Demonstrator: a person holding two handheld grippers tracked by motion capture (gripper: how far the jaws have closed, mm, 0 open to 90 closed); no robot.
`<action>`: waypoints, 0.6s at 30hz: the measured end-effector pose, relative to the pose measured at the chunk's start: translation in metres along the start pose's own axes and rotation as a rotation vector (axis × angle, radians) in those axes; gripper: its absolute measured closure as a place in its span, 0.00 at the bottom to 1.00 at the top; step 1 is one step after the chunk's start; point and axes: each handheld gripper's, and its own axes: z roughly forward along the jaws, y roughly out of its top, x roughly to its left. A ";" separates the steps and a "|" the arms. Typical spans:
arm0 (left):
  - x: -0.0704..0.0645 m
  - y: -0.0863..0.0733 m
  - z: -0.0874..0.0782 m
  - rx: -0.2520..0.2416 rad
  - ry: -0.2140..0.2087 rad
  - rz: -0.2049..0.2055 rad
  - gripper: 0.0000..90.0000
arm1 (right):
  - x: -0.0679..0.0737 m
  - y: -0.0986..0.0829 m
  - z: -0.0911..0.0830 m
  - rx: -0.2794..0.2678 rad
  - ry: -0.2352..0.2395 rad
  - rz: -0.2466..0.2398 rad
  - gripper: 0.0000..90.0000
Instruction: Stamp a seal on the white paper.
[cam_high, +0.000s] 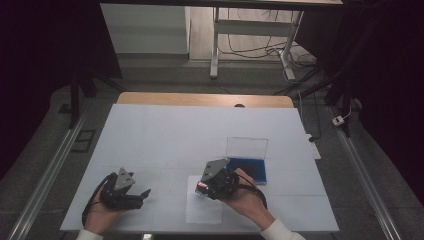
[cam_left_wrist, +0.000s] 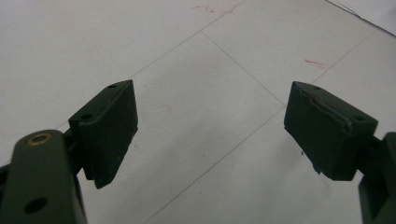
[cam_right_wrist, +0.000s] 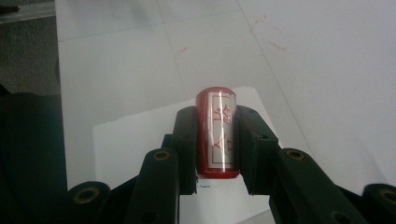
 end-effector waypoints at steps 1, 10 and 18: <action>0.000 0.000 0.000 0.000 0.000 0.000 0.20 | -0.001 0.000 -0.002 -0.008 -0.004 -0.007 0.78; 0.000 0.000 0.000 0.000 -0.001 -0.001 0.20 | -0.009 -0.002 -0.021 -0.056 -0.027 0.026 0.78; 0.000 0.000 0.000 0.000 -0.001 0.002 0.20 | -0.020 -0.008 -0.036 -0.090 -0.056 0.059 0.78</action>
